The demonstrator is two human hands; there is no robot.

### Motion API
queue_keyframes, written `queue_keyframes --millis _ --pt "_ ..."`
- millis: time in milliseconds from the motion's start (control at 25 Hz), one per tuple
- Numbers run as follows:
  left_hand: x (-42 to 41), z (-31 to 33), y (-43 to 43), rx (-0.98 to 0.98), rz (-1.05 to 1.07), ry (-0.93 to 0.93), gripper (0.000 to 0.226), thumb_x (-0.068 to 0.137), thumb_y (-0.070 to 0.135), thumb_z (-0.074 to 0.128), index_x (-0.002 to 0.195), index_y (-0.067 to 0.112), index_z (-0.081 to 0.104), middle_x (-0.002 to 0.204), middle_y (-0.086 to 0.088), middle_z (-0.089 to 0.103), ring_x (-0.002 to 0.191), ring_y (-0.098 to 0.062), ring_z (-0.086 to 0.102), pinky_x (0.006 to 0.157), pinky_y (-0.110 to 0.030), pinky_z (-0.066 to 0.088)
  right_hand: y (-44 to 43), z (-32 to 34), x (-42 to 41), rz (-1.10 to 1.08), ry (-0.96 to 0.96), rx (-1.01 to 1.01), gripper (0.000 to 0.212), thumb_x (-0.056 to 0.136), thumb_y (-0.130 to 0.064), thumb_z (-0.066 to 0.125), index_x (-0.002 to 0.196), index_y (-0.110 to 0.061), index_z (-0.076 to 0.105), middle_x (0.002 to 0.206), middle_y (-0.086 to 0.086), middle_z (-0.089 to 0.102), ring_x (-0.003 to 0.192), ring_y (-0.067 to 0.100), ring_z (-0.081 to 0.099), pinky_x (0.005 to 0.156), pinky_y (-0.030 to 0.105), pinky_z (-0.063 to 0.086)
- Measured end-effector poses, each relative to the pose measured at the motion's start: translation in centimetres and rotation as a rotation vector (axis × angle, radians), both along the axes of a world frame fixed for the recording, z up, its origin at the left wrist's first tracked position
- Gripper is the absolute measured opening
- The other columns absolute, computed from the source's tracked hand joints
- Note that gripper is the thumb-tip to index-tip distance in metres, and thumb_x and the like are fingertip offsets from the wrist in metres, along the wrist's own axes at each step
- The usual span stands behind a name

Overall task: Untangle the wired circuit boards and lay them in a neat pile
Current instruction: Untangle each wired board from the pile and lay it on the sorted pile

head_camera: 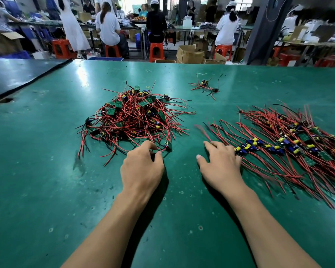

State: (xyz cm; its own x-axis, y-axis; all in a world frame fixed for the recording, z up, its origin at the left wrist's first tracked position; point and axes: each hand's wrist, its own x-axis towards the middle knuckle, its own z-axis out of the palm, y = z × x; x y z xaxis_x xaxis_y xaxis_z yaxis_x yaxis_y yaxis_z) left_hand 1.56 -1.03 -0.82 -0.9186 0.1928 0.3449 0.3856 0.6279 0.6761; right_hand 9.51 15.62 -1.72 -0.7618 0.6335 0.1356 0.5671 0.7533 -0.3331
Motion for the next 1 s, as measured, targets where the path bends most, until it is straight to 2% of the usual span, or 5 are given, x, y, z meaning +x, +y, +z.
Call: queue_keyframes --millis 320,520,640,800,1000 --pt "1.5 1.0 1.0 0.343 -0.228 -0.152 0.005 0.084 0.023 0.073 0.089 0.021 0.071 0.067 0.004 0.071 0.058 -0.007 0.063 0.061 -0.022 0.048 -0.9 0.2 0.0 0.227 0.221 -0.114 0.061 0.088 -0.039 0.069 0.145 -0.029 0.049 0.144 -0.004 0.048 0.133 0.019 0.039 0.106 0.037 0.027" --pt "1.8 2.2 0.8 0.717 -0.615 -0.751 0.025 0.08 0.036 0.072 0.088 0.013 0.071 0.087 -0.011 0.076 0.03 -0.006 0.035 0.032 -0.013 0.024 -1.4 0.3 -0.1 0.364 0.464 -0.266 0.035 0.09 -0.014 0.07 0.125 -0.013 0.068 0.112 0.007 0.071 0.103 0.016 0.065 0.094 0.024 0.046" --pt "0.9 2.2 0.6 0.757 -0.544 -0.934 0.039 0.078 0.053 0.064 0.082 0.014 0.069 0.084 -0.01 0.075 0.033 -0.007 0.034 0.033 -0.014 0.023 -1.7 1.4 -0.1 0.234 0.688 -0.693 0.026 0.094 -0.017 0.068 0.12 -0.015 0.064 0.09 0.01 0.073 0.073 0.006 0.066 0.071 0.022 0.052" --pt "1.0 1.5 0.7 0.679 -0.581 -0.961 0.005 0.082 0.015 0.073 0.081 0.012 0.069 0.076 -0.01 0.072 0.044 -0.01 0.051 0.048 -0.02 0.037 -2.0 3.6 -0.2 0.234 1.056 -1.371 0.023 0.085 -0.017 0.068 0.099 -0.012 0.05 0.09 0.014 0.076 0.066 0.017 0.069 0.065 0.025 0.058" --pt "1.0 1.7 1.0 0.767 -0.57 -0.978 0.008 0.093 0.015 0.061 0.09 0.01 0.066 0.074 -0.01 0.071 0.045 -0.014 0.059 0.042 -0.018 0.046 -2.9 4.7 0.5 0.306 0.811 -1.556 0.025 0.082 -0.037 0.064 0.091 -0.015 0.055 0.093 0.013 0.075 0.053 0.011 0.06 0.046 0.018 0.048"
